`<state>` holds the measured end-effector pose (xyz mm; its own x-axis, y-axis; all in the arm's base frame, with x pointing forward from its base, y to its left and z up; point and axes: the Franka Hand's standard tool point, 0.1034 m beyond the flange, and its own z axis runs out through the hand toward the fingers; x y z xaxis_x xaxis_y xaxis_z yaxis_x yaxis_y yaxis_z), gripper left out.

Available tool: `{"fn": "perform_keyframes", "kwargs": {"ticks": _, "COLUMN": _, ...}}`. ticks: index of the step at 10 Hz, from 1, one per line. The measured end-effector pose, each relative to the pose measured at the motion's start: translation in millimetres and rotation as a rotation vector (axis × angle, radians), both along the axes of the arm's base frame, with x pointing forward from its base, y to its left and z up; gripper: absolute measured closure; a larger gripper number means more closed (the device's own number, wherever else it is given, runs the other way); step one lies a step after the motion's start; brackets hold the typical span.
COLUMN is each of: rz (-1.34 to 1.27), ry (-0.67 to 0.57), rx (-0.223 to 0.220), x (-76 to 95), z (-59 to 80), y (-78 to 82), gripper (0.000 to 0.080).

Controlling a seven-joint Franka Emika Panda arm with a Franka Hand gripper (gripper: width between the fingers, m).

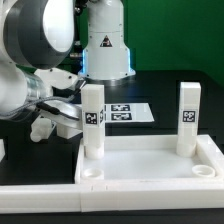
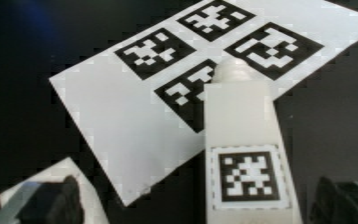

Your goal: Assemble desk

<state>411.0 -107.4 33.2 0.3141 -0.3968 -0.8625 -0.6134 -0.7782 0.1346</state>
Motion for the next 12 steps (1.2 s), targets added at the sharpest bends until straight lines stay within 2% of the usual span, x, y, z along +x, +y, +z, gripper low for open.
{"fn": "perform_keyframes", "kwargs": {"ticks": 2, "rz": -0.070, "ry": 0.011, "rx": -0.027, "x": 4.5, "z": -0.9, "y": -3.1, "gripper": 0.0150}}
{"fn": "perform_keyframes", "kwargs": {"ticks": 4, "rz": 0.024, "ry": -0.045, "rx": 0.019, "x": 13.5, "z": 7.5, "y": -9.5, "gripper": 0.0150}}
{"fn": "perform_keyframes", "kwargs": {"ticks": 7, "rz": 0.012, "ry": -0.037, "rx": 0.010, "x": 11.9, "z": 5.3, "y": -11.6, "gripper": 0.0150}}
{"fn": "perform_keyframes", "kwargs": {"ticks": 10, "rz": 0.022, "ry": -0.093, "rx": -0.009, "x": 29.4, "z": 16.6, "y": -26.3, "gripper": 0.0150}}
{"fn": "perform_keyframes", "kwargs": {"ticks": 12, "rz": 0.006, "ry": -0.087, "rx": -0.010, "x": 26.2, "z": 18.2, "y": -31.9, "gripper": 0.0150}}
